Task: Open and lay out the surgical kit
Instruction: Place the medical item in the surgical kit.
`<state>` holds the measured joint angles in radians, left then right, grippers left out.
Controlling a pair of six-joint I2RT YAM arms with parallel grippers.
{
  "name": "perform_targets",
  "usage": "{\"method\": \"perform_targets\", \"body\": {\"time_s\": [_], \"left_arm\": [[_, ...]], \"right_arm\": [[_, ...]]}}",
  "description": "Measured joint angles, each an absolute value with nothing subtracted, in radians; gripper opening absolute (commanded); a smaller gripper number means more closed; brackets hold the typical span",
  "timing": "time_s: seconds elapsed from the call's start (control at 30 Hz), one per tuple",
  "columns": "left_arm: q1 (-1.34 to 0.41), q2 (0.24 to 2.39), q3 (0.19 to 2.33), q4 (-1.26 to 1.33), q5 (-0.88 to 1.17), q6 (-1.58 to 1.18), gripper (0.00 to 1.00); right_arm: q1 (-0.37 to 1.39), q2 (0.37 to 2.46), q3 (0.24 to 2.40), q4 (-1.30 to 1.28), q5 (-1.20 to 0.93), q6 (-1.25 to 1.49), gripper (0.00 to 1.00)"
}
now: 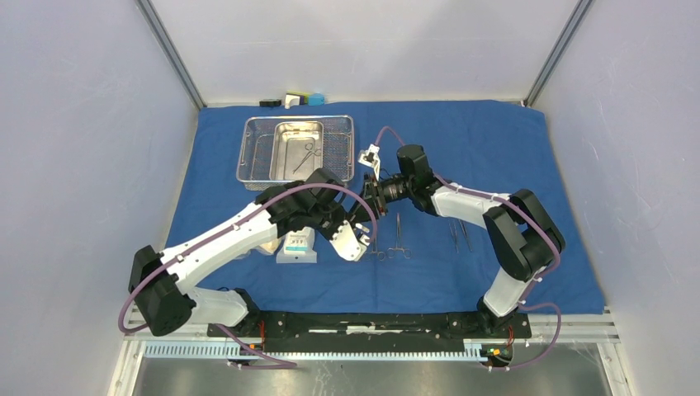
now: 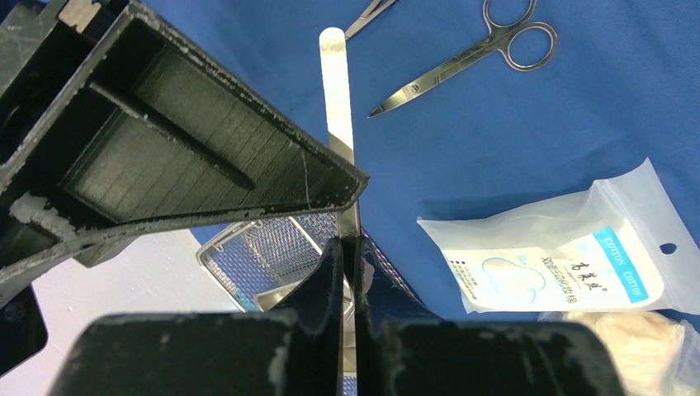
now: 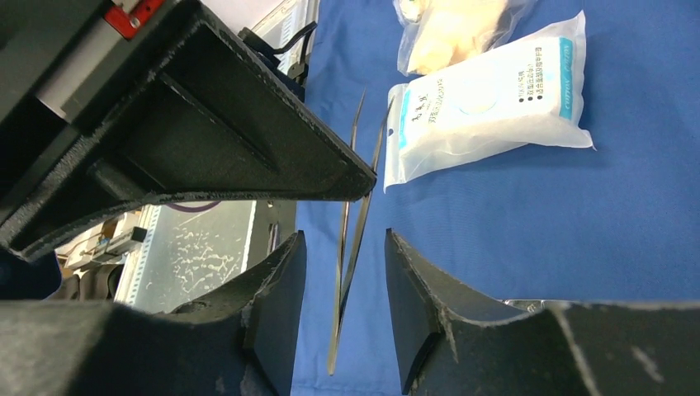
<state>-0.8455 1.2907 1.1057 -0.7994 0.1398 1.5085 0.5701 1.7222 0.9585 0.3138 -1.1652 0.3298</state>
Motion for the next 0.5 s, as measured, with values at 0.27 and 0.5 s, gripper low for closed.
{"method": "perform_targets", "body": {"time_s": [0.27, 0.5], "left_arm": [[-0.854, 1.308, 1.106, -0.797, 0.134, 1.515, 0.02], [-0.855, 1.315, 1.106, -0.797, 0.132, 1.525, 0.02]], "right_arm": [[0.577, 1.736, 0.973, 0.288, -1.162, 0.307, 0.42], [0.579, 1.736, 0.974, 0.249, -1.161, 0.274, 0.38]]}}
